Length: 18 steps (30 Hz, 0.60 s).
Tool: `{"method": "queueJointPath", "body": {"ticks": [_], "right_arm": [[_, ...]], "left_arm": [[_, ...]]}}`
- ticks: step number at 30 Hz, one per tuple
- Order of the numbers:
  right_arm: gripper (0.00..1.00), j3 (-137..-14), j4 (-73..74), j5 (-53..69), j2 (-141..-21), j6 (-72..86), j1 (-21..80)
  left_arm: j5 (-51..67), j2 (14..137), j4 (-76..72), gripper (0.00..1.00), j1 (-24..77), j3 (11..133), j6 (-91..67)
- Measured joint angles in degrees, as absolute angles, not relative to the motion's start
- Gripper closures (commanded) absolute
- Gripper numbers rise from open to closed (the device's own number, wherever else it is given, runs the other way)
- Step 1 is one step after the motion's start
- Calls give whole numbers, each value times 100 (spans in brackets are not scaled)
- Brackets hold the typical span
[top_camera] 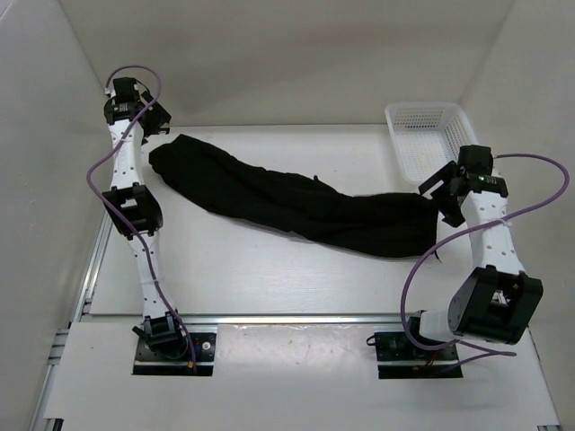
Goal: Fold and stack the trousers
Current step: Fold the trousers
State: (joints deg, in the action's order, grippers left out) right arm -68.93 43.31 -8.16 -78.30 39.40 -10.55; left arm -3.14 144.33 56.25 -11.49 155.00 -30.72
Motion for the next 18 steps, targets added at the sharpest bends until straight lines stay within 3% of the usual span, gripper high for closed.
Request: {"method": "queueJointPath", "body": {"ticks": [6,7,8,10,12,15,17,18], "right_arm": [[9,-6884,4322,-1037,-7577,3850,-1055],[11,-6858,4333,-1037,-7494,3844,-1055],[12,-6792,4329,-1007,-7378,3828,-1055],[14,-6578,4342,-875,-7153,3809,-1055],[15,-6206,4338,-687,-6893,3830,-1057],[15,-5398,4405,-329,-6482,3920,-1059],[15,-4978,4552,-152,-6270,4001,-1052],[15,-4818,4624,-80,-6180,4038,-1048]], "left_arm": [[-261,14110,5341,3,-1149,15098,-2974],[-266,13979,5336,14,-1151,14977,-2934],[-272,13762,5247,43,-1149,14717,-2882],[-279,13340,5183,78,-1149,14252,-2783],[-303,12899,5131,86,-1149,13701,-2617],[-327,12497,5087,51,-1162,13067,-2449],[-290,12466,5133,22,-1188,12809,-2425],[-257,12521,5183,16,-1199,12711,-2405]]}}
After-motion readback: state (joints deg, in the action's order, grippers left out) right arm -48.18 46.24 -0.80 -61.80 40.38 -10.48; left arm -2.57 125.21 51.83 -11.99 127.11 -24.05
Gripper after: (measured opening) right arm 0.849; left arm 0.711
